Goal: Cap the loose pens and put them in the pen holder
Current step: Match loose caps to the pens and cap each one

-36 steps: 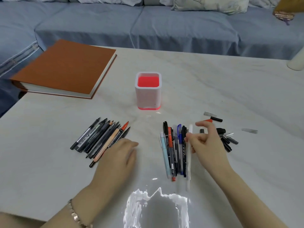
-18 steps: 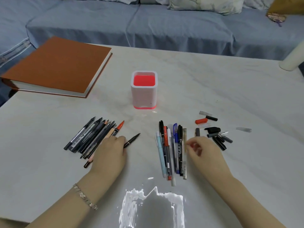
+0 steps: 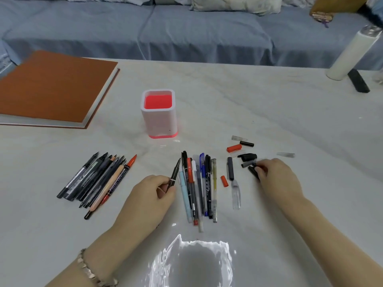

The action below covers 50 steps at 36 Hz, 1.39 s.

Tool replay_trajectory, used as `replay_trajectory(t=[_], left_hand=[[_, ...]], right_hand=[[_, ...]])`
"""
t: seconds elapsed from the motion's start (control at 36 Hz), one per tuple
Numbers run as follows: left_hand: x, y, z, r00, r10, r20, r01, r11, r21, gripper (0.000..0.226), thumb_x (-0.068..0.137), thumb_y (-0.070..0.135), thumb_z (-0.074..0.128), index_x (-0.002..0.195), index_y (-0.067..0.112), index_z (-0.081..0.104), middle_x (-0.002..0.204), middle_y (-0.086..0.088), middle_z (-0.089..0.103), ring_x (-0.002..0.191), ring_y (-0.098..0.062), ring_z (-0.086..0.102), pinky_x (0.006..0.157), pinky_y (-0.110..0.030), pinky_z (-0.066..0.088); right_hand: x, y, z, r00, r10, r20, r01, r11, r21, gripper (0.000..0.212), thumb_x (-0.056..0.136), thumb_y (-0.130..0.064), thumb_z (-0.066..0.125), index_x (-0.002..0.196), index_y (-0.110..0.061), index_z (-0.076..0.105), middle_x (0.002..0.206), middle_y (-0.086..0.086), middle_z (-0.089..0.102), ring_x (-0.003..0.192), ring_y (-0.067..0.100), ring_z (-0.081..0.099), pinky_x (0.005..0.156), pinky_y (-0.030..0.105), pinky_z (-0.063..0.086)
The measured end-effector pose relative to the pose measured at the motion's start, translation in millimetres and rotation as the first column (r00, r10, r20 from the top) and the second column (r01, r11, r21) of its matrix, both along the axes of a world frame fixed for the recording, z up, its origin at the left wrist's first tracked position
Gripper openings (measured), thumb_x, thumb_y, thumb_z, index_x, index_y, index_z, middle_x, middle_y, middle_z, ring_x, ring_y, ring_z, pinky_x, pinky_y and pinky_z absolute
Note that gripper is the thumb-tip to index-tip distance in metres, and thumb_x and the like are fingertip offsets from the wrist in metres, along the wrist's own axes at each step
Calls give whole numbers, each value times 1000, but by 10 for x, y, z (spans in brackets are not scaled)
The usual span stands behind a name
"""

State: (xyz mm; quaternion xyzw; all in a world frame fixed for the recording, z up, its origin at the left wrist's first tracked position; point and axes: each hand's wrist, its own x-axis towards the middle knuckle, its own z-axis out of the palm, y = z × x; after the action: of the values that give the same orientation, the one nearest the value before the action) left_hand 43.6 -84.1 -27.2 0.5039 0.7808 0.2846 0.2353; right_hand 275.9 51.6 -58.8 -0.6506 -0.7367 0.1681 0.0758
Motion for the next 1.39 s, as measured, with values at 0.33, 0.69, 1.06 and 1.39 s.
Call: replay_trajectory(t=[0.33,0.69,1.06,1.39], left_hand=[[99,-23,52,992,-6,124,-4,997,77,8,84,18,59,76,17,61,78,-3,61,68,-12,52,62,-15,43],[186,42,124,835,121,536,-181,982,60,14,83,9,62,81,22,68,71,2,66,58,-4,57,61,-14,51],[285,84,315,243,222,944,-460,883,-89,12,87,12,55,80,5,63,71,1,74,59,-5,68,73,-21,56],[408,9,362,224,196,955,-456,887,-75,11,85,11,57,77,6,63,69,-2,73,60,-7,68,60,-16,56]], right_hand=[[-47,113,25,998,-65,21,65,997,-33,21,89,-20,51,76,-12,65,75,8,58,75,30,54,60,28,36],[-101,-191,194,941,-43,-334,39,999,-18,10,81,-12,58,72,-16,59,72,-1,63,70,16,58,58,17,43],[-395,-827,563,597,45,-801,-190,978,-87,31,73,4,68,74,-28,71,73,-4,67,59,2,56,60,7,43],[-491,-954,669,463,-92,-882,-146,973,-178,28,76,2,66,73,-26,69,56,-11,69,52,-4,60,56,4,44]])
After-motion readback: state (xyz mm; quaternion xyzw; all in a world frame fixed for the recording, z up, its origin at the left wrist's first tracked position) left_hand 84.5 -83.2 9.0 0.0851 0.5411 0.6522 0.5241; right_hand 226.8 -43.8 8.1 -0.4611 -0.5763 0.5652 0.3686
